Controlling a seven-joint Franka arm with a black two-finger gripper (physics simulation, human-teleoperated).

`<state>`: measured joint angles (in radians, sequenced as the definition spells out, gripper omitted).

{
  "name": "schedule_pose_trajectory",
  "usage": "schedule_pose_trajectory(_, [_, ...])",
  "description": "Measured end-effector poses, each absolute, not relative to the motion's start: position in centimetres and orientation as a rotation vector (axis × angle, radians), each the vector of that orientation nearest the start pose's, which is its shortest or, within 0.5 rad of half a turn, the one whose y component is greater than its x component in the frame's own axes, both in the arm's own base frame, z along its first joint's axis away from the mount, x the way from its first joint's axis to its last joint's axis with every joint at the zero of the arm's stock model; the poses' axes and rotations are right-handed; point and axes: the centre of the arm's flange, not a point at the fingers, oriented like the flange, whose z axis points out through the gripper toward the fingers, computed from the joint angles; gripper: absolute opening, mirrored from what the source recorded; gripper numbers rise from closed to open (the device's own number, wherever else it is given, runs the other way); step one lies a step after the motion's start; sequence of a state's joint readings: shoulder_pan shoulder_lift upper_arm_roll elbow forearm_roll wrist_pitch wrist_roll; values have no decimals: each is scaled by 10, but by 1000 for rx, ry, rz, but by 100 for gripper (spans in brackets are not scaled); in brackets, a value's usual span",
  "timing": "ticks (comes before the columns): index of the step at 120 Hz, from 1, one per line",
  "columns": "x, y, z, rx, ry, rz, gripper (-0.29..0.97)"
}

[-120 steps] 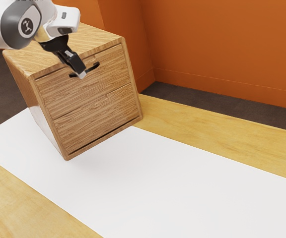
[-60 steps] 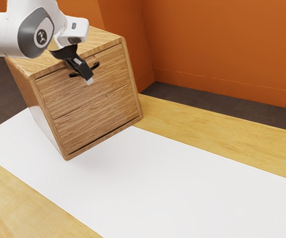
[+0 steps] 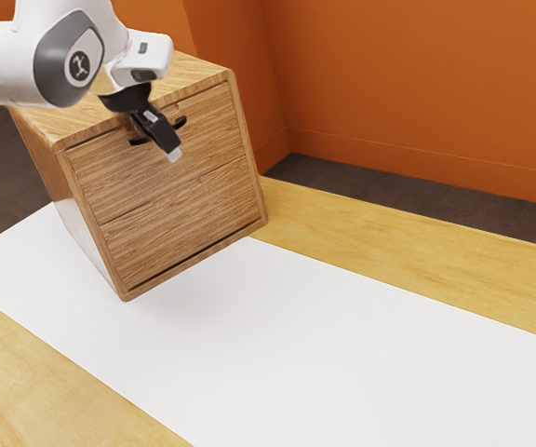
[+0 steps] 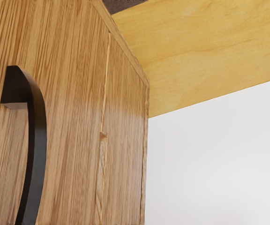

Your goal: Pull the drawer handle with one arm to open the drawer

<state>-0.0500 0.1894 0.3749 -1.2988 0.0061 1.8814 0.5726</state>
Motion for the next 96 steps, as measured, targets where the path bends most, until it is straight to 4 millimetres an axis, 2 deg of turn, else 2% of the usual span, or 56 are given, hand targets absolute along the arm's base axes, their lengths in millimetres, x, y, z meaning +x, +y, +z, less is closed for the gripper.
schedule_pose_trajectory(14, [608, 180, 691, -2825, 375, -500, 68])
schedule_pose_trajectory(50, [615, 183, 685, -2817, 371, -546, 68])
schedule_pose_trajectory(79, [630, 182, 662, -2838, 373, -536, 69])
schedule_pose_trajectory(96, [630, 182, 661, -2842, 373, -541, 68])
